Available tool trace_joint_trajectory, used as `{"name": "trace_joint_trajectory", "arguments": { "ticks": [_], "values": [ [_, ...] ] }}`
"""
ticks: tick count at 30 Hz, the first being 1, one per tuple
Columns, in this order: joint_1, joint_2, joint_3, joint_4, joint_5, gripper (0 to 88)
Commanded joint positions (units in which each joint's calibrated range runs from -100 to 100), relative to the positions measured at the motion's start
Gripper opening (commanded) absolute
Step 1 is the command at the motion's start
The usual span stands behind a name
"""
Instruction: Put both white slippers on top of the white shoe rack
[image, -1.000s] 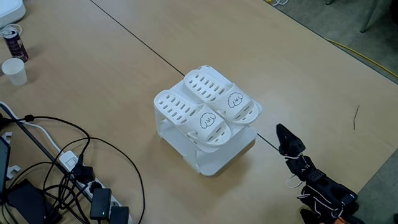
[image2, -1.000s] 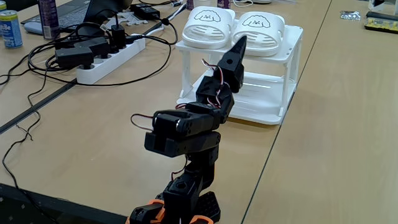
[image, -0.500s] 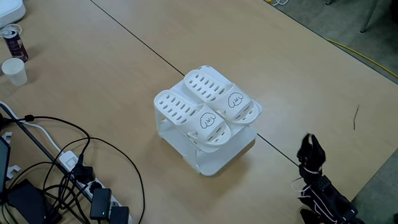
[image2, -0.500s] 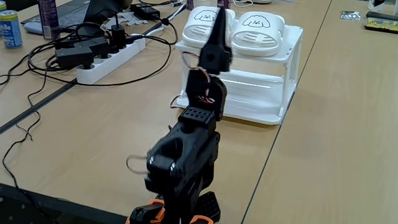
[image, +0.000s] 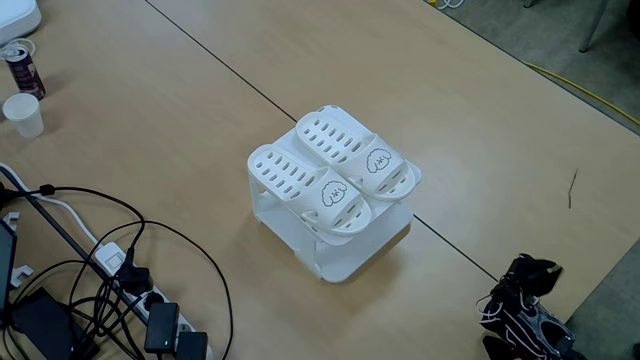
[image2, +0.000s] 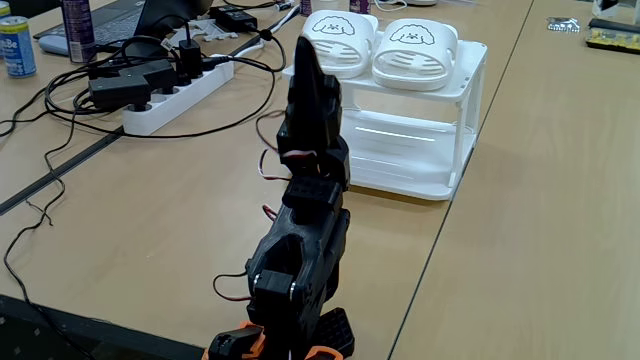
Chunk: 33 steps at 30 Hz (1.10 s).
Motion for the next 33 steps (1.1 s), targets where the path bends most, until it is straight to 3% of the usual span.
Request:
{"name": "trace_joint_trajectory", "arguments": {
  "ticks": [1, 33],
  "values": [
    [0.1, -0.1, 0.4, -5.7, 0.4, 0.8],
    [0.1, 0.0, 0.4, -7.8, 0.4, 0.8]
  ]
}}
